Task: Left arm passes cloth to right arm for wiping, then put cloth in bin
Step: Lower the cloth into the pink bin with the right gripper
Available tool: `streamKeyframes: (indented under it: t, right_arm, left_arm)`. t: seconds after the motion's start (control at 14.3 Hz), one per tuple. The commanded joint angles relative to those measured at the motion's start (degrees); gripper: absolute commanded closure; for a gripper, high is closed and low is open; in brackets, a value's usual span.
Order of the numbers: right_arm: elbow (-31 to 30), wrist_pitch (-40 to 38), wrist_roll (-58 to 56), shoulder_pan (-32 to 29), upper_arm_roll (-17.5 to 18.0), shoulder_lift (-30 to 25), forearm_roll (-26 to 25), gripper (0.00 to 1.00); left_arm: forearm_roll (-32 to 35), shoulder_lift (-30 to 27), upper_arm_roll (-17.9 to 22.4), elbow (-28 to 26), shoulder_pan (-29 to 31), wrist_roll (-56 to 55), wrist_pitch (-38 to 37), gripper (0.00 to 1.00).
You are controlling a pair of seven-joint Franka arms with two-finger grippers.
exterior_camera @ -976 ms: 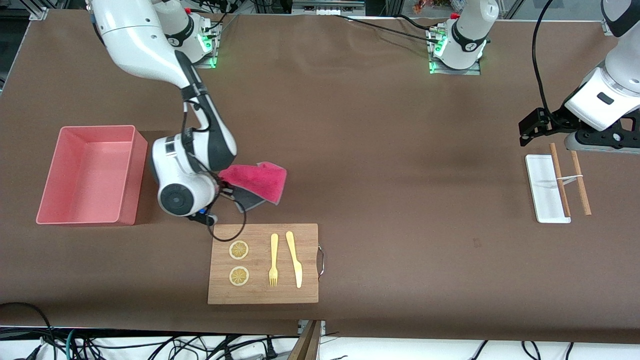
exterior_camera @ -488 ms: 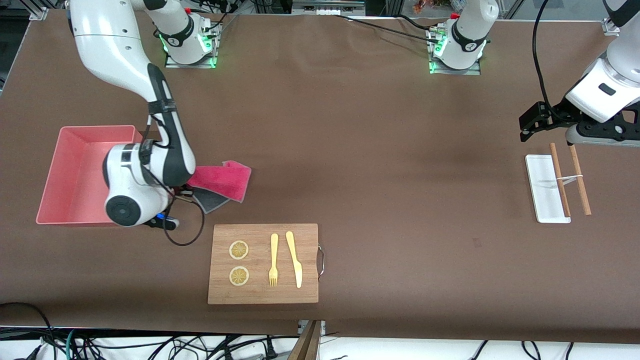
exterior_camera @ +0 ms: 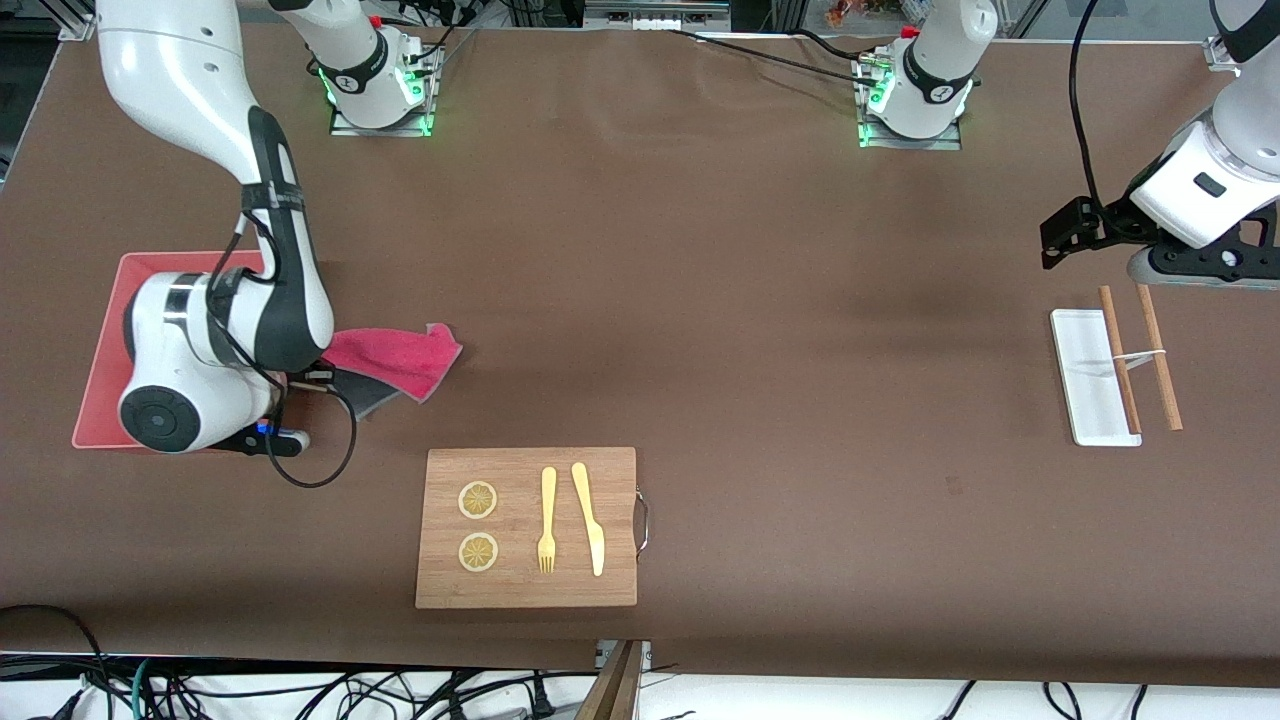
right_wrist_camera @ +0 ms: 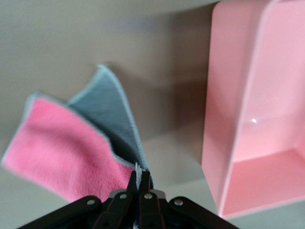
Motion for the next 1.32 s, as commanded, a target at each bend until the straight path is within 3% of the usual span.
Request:
streamKeyframes:
  t: [0.0,0.14,0.42,0.56,0.91,1.25]
  right_arm:
    - [5.1,-7.8,-3.4,-1.4,0.2,-2.5,-0.8,1.0]
    - [8.9,-12.8,-6.4,-2.5,0.0,-4.3,-1.1,1.0]
    - [14.5,-20.6,-17.3,-3.3,-6.2,-6.3,-2.2,1.0]
    - [15.3,-23.1,-21.7,-4.1,-8.4,-7.7,-2.2,1.0]
    - [14.6,-22.3,-37.2,-5.8,-15.0,-8.6,-6.5,1.0]
    - [6.7,-14.7,-41.1,-7.3,-16.3,-8.7,-7.9,1.0]
  left_arm:
    - [-2.3,-0.3,-0.3,0.0,0.1,-0.2,-0.8,0.0]
    - [-2.3,-0.4,-0.4,0.1,0.1,-0.2,-0.9,0.0]
    - [-2.3,0.6,-0.4,0.1,0.4,-0.3,1.2,0.0]
    - [-2.4,0.2,-0.5,2.9,0.4,-0.2,0.7,0.0]
    - [-1.6,-0.1,-4.1,4.5,0.2,-0.4,-0.4,0.0]
    - [-1.5,0.6,-3.7,4.4,0.2,-0.4,0.1,0.0]
